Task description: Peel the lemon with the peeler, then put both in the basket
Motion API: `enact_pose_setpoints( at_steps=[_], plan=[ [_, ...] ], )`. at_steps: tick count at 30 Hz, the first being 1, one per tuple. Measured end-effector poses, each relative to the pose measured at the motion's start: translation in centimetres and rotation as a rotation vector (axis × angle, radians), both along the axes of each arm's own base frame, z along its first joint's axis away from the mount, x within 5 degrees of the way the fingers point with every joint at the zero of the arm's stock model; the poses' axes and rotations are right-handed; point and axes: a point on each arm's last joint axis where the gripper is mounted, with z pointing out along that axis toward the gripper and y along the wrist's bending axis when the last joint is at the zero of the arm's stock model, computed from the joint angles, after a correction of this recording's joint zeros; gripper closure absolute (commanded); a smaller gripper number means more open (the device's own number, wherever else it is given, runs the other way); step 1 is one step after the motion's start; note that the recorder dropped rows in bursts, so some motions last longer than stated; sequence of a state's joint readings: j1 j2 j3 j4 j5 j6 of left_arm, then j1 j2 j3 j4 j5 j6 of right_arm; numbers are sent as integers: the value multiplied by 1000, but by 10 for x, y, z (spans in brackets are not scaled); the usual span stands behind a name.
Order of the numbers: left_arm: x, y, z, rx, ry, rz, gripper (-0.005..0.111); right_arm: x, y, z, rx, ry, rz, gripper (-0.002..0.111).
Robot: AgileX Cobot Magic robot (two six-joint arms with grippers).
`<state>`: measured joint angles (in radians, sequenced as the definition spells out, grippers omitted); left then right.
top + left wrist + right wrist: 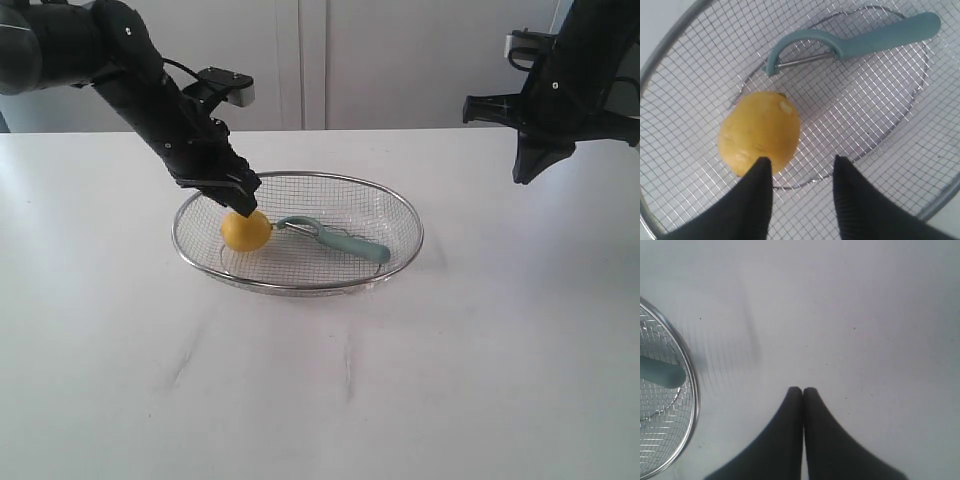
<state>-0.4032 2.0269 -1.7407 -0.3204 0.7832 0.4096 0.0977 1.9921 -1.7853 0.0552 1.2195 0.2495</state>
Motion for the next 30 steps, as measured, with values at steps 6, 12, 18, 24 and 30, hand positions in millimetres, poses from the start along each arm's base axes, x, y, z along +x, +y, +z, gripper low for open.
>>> enact_pose_setpoints(
  at_steps=[6, 12, 18, 24, 30],
  plan=[
    [-9, 3, 12, 2, 39, -5, 107, 0, 0, 0, 0, 0, 0, 108],
    [-17, 5, 26, -11, 62, 28, 107, 0, 0, 0, 0, 0, 0, 108],
    [-23, 7, 38, -40, 107, 123, 107, 0, 0, 0, 0, 0, 0, 108],
    [-29, 12, 46, -13, 110, 141, 107, 0, 0, 0, 0, 0, 0, 108],
    [-33, 23, 52, 80, 104, 160, 107, 0, 0, 0, 0, 0, 0, 108]
  ],
)
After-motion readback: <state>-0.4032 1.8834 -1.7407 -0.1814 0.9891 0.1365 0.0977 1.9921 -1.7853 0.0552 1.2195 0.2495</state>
